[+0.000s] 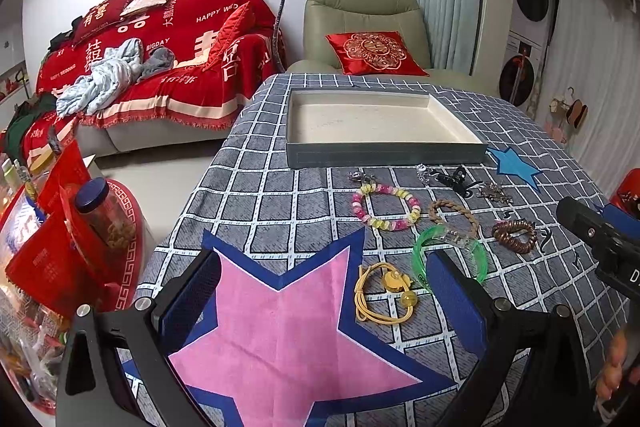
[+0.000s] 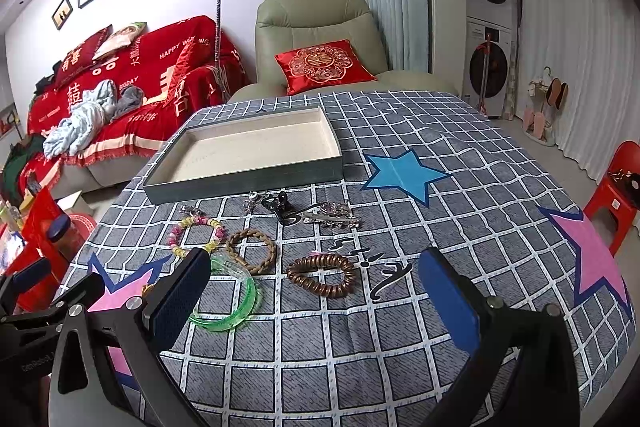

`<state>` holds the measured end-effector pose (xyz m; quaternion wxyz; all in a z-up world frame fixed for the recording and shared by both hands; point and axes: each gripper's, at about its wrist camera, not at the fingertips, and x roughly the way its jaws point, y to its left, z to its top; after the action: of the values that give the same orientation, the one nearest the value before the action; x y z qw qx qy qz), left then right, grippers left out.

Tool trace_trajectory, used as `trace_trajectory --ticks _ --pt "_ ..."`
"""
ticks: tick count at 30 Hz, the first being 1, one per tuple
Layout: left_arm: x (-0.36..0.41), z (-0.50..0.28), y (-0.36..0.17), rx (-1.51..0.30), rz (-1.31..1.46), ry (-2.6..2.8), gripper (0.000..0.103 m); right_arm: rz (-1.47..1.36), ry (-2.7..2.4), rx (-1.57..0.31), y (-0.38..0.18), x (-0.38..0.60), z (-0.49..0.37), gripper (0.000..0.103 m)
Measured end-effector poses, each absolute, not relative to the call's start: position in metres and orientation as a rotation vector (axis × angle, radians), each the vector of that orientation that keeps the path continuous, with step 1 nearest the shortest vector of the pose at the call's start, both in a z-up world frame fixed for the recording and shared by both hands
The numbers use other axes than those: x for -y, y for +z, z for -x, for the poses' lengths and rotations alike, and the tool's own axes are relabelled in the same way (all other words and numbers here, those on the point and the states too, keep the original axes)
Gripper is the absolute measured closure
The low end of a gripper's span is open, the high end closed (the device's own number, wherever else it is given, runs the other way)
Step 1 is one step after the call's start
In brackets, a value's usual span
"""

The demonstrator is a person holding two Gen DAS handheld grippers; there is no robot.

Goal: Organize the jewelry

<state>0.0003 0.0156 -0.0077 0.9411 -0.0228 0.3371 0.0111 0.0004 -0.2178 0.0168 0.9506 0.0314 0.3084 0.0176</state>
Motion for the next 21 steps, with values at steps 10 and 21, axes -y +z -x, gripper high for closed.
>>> trace_trajectory --ticks 10,21 --pt "-0.0160 0.0002 -0.0079 -0.690 0.048 0.021 0.000 -0.067 0.035 -0.628 0.0191 0.2174 0.0005 0.000" --pt "-0.0149 0.0013 -0.0101 -0.694 0.048 0.019 0.000 -0.067 0.033 -0.629 0.0188 0.2184 0.0007 0.000"
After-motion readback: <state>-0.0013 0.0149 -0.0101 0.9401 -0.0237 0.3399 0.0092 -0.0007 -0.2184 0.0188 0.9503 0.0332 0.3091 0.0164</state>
